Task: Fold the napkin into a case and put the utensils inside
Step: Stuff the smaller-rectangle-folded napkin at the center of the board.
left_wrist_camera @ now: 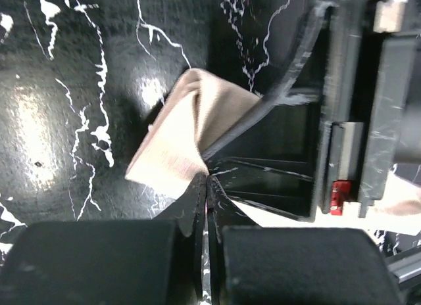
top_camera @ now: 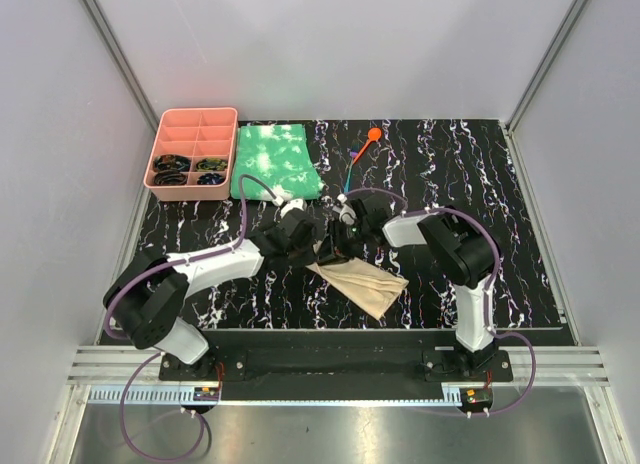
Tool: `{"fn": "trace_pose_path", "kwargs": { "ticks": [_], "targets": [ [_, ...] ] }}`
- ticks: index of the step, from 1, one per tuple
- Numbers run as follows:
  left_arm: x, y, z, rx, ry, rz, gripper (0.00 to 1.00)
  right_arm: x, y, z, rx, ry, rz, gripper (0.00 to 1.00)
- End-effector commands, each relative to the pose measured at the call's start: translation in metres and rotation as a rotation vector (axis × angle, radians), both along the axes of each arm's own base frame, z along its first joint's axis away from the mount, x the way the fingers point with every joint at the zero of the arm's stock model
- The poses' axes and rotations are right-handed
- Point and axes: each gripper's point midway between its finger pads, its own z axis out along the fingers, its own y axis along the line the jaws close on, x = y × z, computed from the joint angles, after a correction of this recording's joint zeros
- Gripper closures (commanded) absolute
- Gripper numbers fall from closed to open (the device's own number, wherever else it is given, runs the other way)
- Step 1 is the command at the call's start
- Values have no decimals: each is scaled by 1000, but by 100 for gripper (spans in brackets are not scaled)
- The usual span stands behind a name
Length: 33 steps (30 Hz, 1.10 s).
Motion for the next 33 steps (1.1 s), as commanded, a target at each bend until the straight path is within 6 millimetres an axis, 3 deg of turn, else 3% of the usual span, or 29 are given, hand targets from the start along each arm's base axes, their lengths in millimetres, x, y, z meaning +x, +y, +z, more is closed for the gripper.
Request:
{"fn": "trace_pose_path", "kwargs": {
  "ticks": [1,6,10,12,13,17,25,29,32,33],
  "targets": [
    [4,-7,5,-56,-19,13,100,13,-13,33,6,-89,-20,64],
    [3,-6,10,-61,-26,10,100,13,-27,42,-8,-108,-34,57],
    [5,-7,14,-62,-36,2,100,13,-29,44,-11,-111,-33,57],
    [5,-9,15,-66,-35,-4,100,14,-29,41,-19,-114,-38,63],
    [5,-9,15,-68,-35,-5,100,14,-29,36,-26,-102,-38,75],
    [6,-11,19,-81,-41,-8,100,15,-28,27,-36,-87,-33,91],
    [7,-17,23,-107,-43,-14,100,19,-7,17,-24,-69,-12,94],
    [7,-20,11,-104,-13,-10,100,25,14,15,38,-20,-28,94],
    [11,-16,2,-78,-4,4,100,26,5,4,25,4,-54,93],
    [13,-14,2,-72,-6,3,100,26,2,9,31,-6,-56,92]
  ]
}}
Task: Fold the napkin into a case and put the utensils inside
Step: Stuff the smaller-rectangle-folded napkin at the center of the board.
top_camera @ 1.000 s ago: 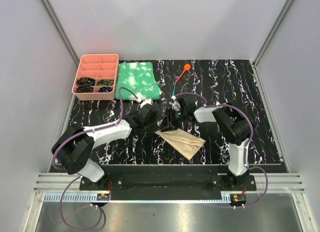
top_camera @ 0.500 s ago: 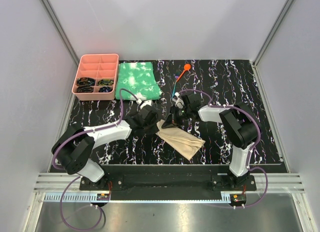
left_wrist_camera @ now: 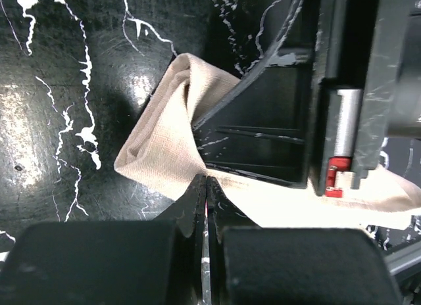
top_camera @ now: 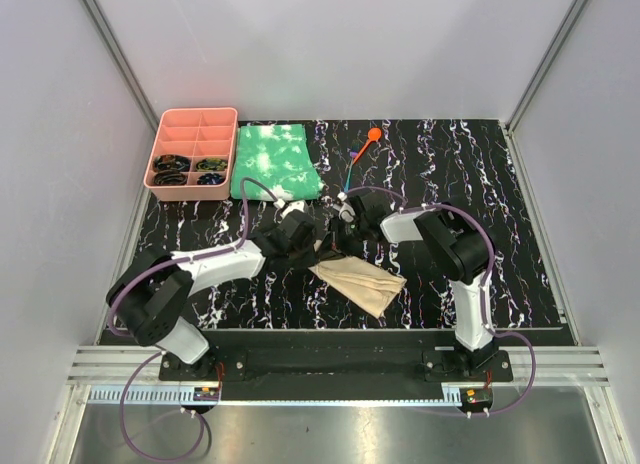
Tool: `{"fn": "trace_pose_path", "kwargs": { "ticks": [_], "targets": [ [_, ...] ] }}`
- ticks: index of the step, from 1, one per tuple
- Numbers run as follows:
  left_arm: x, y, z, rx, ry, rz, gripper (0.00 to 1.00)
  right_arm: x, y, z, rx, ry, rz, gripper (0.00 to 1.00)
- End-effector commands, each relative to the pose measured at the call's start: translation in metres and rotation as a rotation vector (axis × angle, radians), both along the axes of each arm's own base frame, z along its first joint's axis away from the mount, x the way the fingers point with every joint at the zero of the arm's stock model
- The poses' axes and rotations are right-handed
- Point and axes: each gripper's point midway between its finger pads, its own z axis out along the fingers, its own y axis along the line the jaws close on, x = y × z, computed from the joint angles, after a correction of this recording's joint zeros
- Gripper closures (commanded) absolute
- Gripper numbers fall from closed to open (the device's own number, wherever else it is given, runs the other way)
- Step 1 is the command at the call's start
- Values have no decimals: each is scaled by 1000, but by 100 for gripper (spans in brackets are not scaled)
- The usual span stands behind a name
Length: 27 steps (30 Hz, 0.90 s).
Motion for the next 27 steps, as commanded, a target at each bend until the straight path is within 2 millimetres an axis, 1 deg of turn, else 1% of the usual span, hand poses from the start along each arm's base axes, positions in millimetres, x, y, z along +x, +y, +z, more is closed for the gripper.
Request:
{"fn": "trace_pose_path", "kwargs": {
  "ticks": [1,2,3,5,6,10,11,12,14,15,16,17,18,19,20,21,22,23,25,26,27],
  "targets": [
    [15,-7,5,-26,-24,7,100,10,-1,15,50,-27,-33,92],
    [18,-3,5,-20,-23,17,100,6,-7,14,42,-29,-33,92],
    [20,-2,7,-17,-31,17,100,7,-12,23,43,-41,-37,90],
    [22,2,6,-6,-28,24,100,4,-20,26,27,-59,-36,86],
    [23,2,6,-3,-30,23,100,4,-25,33,17,-66,-42,84],
    [22,2,8,-9,-30,14,100,8,-36,38,-17,-101,-55,82],
    [21,1,9,-13,-31,13,100,11,-36,38,-22,-110,-53,82],
    [21,2,8,-12,-28,13,100,10,-37,34,-37,-99,-52,81],
    [20,0,10,-22,-29,6,100,13,-34,31,-38,-96,-47,82],
    [21,-1,12,-27,-30,3,100,12,-33,22,-49,-79,-43,82],
    [21,-3,12,-33,-32,0,100,8,-28,19,-53,-76,-30,82],
    [22,-4,14,-37,-34,-3,100,9,-23,18,-49,-73,-28,82],
    [24,-6,16,-42,-40,-5,100,6,-19,11,-52,-59,-19,83],
    [24,-6,15,-39,-36,-3,100,1,-12,10,-49,-56,-6,83],
    [25,-7,16,-40,-39,-6,100,-5,0,12,-31,-56,14,83],
    [27,-9,17,-41,-40,-8,100,-10,7,7,-28,-43,27,83],
    [29,-11,13,-35,-33,-11,100,-12,11,6,-21,-26,24,83],
    [30,-14,15,-41,-30,-18,100,-13,14,4,-12,-28,24,83],
    [29,-15,5,-19,0,-20,100,-14,11,0,-16,-13,16,83],
    [30,-16,4,-21,3,-19,100,-8,6,4,-11,-21,-2,83],
    [30,-15,1,-14,6,-18,100,-7,3,7,-11,-29,-7,83]
  ]
}}
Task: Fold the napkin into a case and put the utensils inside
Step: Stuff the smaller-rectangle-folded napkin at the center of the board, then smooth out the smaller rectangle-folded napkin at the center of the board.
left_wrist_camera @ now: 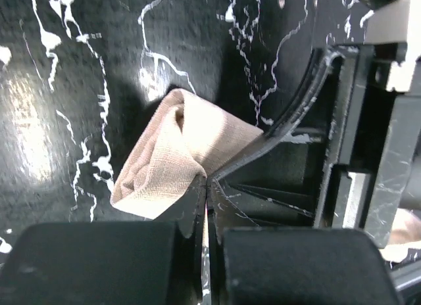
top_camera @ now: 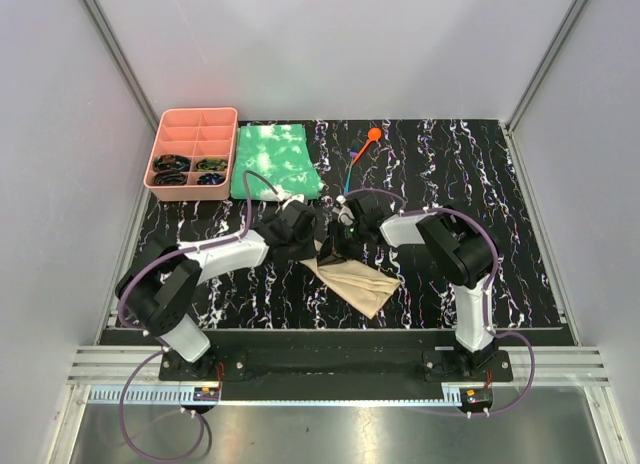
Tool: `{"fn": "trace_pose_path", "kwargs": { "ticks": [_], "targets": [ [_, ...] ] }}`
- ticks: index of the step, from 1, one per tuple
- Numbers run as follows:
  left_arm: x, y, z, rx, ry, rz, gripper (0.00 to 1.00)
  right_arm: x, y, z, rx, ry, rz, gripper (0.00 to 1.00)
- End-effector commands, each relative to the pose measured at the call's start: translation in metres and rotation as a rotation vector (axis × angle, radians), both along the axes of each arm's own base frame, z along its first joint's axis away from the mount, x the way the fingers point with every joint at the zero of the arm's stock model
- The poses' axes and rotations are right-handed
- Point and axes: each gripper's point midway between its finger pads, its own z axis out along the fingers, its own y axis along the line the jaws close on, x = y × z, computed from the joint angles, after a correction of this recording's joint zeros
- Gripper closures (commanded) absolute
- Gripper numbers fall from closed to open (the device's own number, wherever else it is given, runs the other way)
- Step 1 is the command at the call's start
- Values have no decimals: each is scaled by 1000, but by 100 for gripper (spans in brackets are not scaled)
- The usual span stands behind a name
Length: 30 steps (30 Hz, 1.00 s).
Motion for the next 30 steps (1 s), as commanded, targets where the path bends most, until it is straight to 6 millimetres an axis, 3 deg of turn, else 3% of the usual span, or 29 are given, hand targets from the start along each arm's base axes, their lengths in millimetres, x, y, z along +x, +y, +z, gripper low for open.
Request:
{"fn": "trace_pose_path", "kwargs": {
  "ticks": [1,6,8,10,14,15,17,19,20,22,23,25,26,30],
  "targets": [
    [11,-17,6,-44,-21,-24,100,8,-3,9,21,-37,-24,83],
    [17,-12,17,-16,-66,-37,100,19,-33,44,7,-95,-81,82],
    [20,-15,24,0,-81,-76,98,16,-48,53,-50,-129,-87,75],
    [21,-11,23,40,-69,-92,90,22,-66,55,-119,-190,-105,70],
    [25,-7,43,66,-113,-111,66,22,-104,65,-221,-232,-145,58],
    [24,-6,57,47,-137,-104,59,21,-111,62,-242,-236,-150,56],
    [13,2,58,37,-129,-98,55,21,-134,53,-298,-229,-170,52],
    [2,11,66,25,-132,-88,57,18,-146,44,-331,-214,-178,51],
    [-10,19,54,31,-95,-82,60,17,-153,40,-343,-200,-189,51],
    [-23,26,50,18,-76,-74,72,11,-159,30,-372,-184,-192,49],
    [-34,31,35,21,-35,-77,75,8,-162,27,-386,-178,-197,49],
    [-41,34,23,25,-1,-71,83,2,-169,16,-420,-152,-219,48],
    [-48,33,11,27,37,-84,84,0,-170,14,-425,-145,-224,48],
    [-47,14,-5,-20,93,-125,88,-16,-176,1,-435,-93,-258,48]
  ]
}}
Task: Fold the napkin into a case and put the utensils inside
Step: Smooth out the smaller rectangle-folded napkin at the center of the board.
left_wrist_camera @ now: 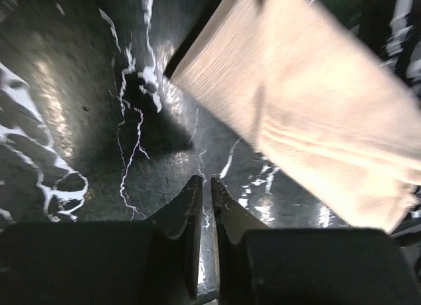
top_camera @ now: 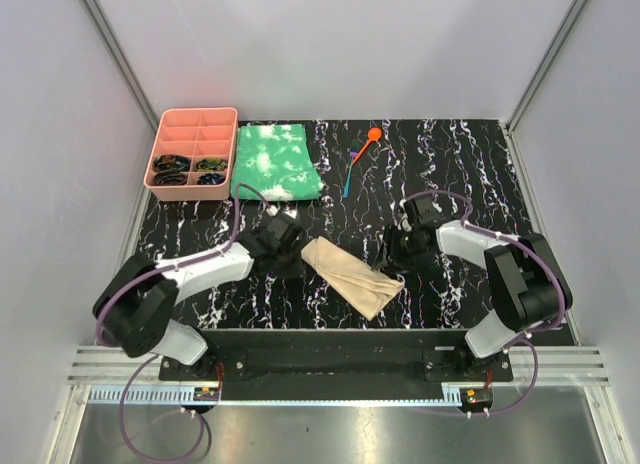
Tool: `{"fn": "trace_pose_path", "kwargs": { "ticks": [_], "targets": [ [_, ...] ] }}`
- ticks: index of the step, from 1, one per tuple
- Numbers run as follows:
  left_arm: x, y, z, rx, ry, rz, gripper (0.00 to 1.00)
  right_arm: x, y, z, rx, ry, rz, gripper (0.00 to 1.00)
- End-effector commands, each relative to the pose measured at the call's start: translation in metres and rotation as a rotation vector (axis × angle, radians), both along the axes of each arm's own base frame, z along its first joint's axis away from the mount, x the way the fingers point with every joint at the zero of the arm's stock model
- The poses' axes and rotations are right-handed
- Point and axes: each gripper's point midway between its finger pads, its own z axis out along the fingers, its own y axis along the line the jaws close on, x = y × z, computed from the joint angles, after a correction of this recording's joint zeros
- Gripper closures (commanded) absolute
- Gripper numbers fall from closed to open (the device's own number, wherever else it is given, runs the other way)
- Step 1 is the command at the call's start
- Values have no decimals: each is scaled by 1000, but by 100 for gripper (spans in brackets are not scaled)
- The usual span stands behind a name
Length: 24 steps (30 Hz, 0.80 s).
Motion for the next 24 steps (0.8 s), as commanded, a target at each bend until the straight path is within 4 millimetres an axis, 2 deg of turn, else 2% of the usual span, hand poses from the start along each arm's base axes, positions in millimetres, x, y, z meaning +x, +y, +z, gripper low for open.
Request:
{"fn": "trace_pose_path", "kwargs": {
  "ticks": [1,2,3,4,6,7,9,10,11,12,13,14,15,16,17,18,19,20,21,22,23,24],
  "targets": [
    [7,-29,-10,-71,47,-40,88,-9,-6,-6,-16,-2,-43,48],
    [10,-32,-13,-66,54,-47,90,-12,-6,-7,-8,2,-52,48],
    [11,-33,-26,-36,86,-56,91,-21,-5,-11,13,37,-70,48],
    [22,-40,-22,-36,66,-62,91,-21,-1,-9,39,26,-76,48],
    [31,-44,-30,-10,75,-68,92,-33,1,-14,70,64,-111,48],
    [45,-50,-21,-8,42,-69,92,-33,9,-8,114,42,-103,48],
    [56,-50,-22,18,35,-64,93,-42,16,-5,157,62,-112,47],
    [68,-53,-13,23,5,-63,93,-44,20,0,168,47,-98,48],
    [72,-52,-10,34,-9,-59,93,-44,20,2,167,44,-92,47],
    [75,-47,-8,58,-15,-49,93,-35,16,7,128,-4,-85,47],
    [79,-44,-4,78,-35,-42,93,-42,5,7,66,18,-81,46],
    [79,-41,3,78,-51,-37,92,-32,2,18,27,-34,-52,45],
    [76,-38,4,82,-51,-35,90,-27,-8,20,-37,-62,-60,43],
    [69,-34,8,71,-52,-36,88,-35,-18,22,-90,-32,-50,41],
    [64,-31,9,65,-46,-36,87,-28,-18,35,-111,-71,-23,38],
    [51,-27,3,56,-14,-36,86,-34,-26,38,-161,-54,-15,36],
    [46,-27,12,26,-23,-36,86,-34,-26,42,-186,-65,-1,33],
    [40,-29,15,-1,-21,-40,86,-32,-19,54,-221,-111,36,30],
    [23,-31,10,-40,24,-58,86,-40,-19,56,-255,-96,61,24],
    [16,-36,19,-81,20,-73,86,-44,-14,60,-275,-105,92,21],
    [7,-43,21,-108,29,-96,86,-48,-3,67,-288,-127,138,20],
    [-6,-49,21,-148,67,-108,86,-56,0,66,-311,-108,168,18]
  ]
}}
